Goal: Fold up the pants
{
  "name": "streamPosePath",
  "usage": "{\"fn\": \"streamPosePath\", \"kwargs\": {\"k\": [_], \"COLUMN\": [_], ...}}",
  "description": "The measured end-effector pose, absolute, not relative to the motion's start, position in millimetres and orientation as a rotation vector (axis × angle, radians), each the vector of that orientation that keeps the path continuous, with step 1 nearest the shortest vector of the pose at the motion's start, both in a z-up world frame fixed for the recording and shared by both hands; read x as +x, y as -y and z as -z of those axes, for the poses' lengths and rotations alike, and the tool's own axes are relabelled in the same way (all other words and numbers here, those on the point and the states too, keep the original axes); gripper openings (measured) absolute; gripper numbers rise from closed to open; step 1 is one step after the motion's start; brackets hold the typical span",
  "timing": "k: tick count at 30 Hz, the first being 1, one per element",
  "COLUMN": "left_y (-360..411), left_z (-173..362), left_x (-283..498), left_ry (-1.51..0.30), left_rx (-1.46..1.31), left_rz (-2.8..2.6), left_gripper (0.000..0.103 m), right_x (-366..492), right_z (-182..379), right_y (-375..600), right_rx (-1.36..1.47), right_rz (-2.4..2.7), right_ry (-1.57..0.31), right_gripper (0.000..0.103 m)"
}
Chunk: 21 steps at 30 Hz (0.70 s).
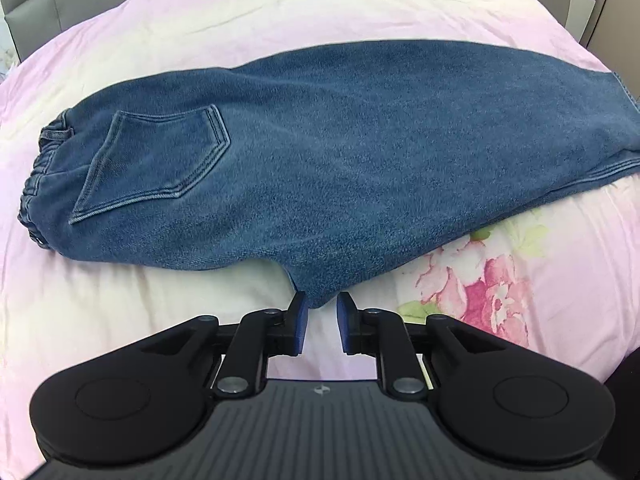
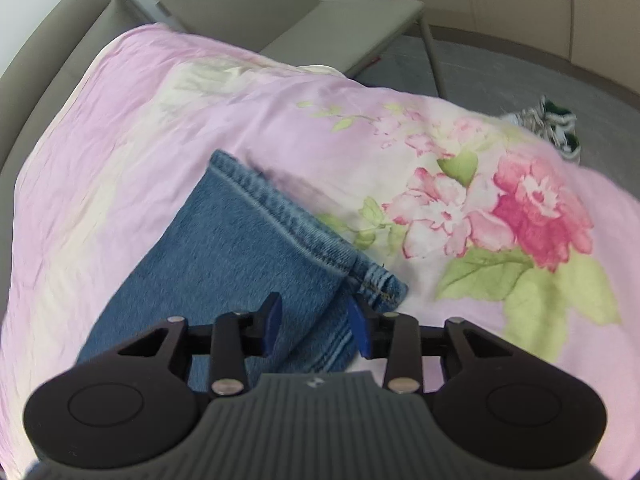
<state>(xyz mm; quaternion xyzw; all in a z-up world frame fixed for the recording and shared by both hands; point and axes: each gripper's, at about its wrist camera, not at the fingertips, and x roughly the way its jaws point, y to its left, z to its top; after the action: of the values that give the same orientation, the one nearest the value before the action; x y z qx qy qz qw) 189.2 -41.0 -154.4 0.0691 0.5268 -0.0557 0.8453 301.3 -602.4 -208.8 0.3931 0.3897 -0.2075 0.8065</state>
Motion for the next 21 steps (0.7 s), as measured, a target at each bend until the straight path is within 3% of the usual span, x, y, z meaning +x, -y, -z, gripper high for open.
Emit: {"fn": "streamPosePath", "kwargs": {"k": [1, 4, 5, 8, 12, 21], "left_y": [41.7, 47.2, 50.9, 61.0, 66.6, 52.1], "left_z": [151.8, 147.1, 147.9, 146.5, 149.8, 162.0], "left_x": [187.6, 188.6, 189.0, 187.5, 194.3, 218.7], "left_ry": [-1.1, -1.072, -1.068, -1.033, -1.04, -1.125], "left_rx": [0.146, 0.184, 0.219, 0.297, 0.298, 0.247], "left_rz": [0.121, 0.159, 0.176, 0.205, 0.222, 0.181], "left_gripper": [0.023, 0.028, 0.032, 0.039, 0.039, 0.037], "right_x": [304.3, 311.5, 311.4, 302.6, 285.8, 287.6], "right_z": [211.9, 218.0, 214.5, 185.5, 161.6, 209.9], "right_y": [604.5, 601.6, 598.7, 591.0, 593.7, 600.5], "right_rx": [0.862, 0.818, 0.8, 0.676, 0.625, 0.66], "right_rz": [0.442, 0.473, 0.468, 0.43, 0.4, 0.459], "right_ry": [-0.826, -0.853, -0.849, -0.811, -0.805, -0.898], "right_gripper": [0.033, 0.003, 0.0, 0.0, 0.0, 0.0]}}
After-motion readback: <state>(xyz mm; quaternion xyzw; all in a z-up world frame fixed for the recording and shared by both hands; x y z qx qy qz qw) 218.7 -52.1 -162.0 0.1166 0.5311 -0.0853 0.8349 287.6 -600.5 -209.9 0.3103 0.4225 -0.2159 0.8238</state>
